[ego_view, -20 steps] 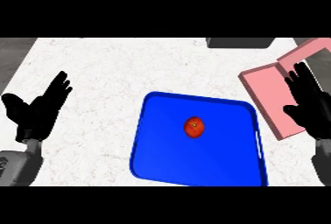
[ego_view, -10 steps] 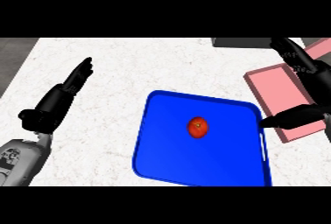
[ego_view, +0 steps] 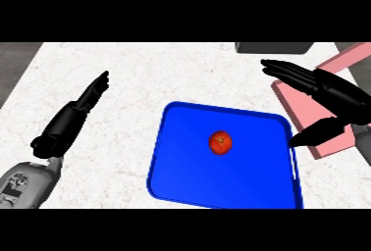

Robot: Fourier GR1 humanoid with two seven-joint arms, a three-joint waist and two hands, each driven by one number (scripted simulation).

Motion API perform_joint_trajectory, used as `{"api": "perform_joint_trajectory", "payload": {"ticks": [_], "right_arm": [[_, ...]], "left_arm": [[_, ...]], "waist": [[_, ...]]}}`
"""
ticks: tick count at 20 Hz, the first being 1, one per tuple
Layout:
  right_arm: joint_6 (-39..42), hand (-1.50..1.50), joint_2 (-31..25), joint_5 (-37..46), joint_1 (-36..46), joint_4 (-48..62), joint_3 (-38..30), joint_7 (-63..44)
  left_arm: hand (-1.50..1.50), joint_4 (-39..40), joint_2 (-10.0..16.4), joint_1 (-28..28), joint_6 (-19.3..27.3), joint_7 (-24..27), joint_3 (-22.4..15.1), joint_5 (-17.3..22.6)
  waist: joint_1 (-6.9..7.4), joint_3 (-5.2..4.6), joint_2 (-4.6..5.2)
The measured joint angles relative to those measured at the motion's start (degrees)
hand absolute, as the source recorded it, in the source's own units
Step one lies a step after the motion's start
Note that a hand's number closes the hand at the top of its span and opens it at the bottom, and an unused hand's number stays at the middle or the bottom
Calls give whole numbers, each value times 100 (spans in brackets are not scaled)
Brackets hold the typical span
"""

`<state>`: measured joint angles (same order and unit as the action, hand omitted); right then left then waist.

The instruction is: Pick the tomato from the tray and place it in the cardboard box

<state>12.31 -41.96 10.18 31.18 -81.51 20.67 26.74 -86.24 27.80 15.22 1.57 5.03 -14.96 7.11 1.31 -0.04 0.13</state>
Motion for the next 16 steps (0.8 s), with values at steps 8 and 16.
{"api": "perform_joint_trajectory", "payload": {"ticks": [8, 16], "right_arm": [[743, -150, 113, 1262, 477, -835, 1110, -1343], [1637, -150, 618, 2041, 434, -1872, 1681, -3073]], "left_arm": [[0, 26, -53, -63, -46, 6, 137, -37], [0, -92, -100, -169, -139, -24, 286, -159]], "waist": [[-93, -5, -29], [-131, -3, -36]]}}
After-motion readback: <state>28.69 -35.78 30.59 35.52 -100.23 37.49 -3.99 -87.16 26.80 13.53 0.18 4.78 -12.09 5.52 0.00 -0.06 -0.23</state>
